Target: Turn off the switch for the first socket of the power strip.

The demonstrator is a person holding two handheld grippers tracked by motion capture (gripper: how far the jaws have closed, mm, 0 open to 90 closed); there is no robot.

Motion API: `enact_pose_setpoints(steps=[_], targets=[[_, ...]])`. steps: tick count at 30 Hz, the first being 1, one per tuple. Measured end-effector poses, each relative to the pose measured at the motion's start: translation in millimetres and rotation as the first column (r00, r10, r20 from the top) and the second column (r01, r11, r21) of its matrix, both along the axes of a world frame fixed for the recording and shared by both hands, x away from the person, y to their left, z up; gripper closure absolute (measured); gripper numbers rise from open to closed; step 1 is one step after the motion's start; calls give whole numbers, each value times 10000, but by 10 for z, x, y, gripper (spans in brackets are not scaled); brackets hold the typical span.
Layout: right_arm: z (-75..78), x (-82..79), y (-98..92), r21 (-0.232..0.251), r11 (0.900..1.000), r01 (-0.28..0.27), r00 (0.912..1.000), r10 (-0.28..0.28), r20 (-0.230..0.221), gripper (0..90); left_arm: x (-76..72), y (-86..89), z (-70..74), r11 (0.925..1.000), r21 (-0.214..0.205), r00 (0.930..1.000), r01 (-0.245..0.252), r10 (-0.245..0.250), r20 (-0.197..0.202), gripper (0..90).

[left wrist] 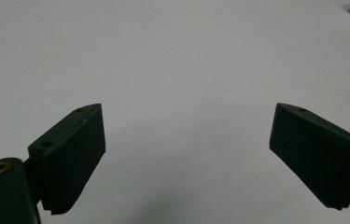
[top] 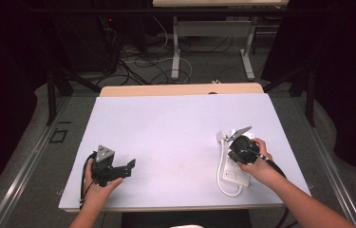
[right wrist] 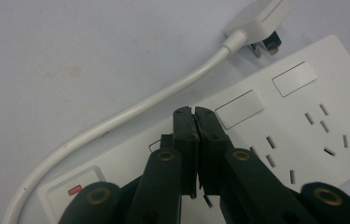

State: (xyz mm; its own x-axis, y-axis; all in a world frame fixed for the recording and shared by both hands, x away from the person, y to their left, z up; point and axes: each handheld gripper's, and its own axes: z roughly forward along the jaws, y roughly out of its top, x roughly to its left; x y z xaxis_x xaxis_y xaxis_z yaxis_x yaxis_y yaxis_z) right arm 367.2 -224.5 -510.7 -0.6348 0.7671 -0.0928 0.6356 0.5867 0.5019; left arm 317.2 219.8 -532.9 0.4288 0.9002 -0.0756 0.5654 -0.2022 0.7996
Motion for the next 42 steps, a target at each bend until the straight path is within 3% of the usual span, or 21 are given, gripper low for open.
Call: enact_pose_setpoints(steps=[2, 12, 17, 22, 42], targets=[[-5, 17, -9, -30, 9998, -196, 9998, 196, 55, 881, 0, 1, 1, 10000, 16, 10000, -2, 2, -11, 105], [-20, 64, -76, 440, 9990, 104, 9999, -104, 6, 866, 3, -2, -4, 10000, 1, 10000, -12, 12, 11, 108], [-29, 77, -87, 883, 9957, 269, 9994, -248, -250, 870, 4, -3, -5, 10000, 3, 10000, -36, 36, -23, 110], [-27, 77, -96, 875, 9961, 61, 9996, -38, -266, 870, 5, -1, -5, 10000, 15, 10000, -40, 41, -42, 112], [-34, 67, -93, 835, 9964, 170, 9998, -160, -122, 870, 5, -2, -7, 10000, 55, 10000, -35, 35, -42, 121]])
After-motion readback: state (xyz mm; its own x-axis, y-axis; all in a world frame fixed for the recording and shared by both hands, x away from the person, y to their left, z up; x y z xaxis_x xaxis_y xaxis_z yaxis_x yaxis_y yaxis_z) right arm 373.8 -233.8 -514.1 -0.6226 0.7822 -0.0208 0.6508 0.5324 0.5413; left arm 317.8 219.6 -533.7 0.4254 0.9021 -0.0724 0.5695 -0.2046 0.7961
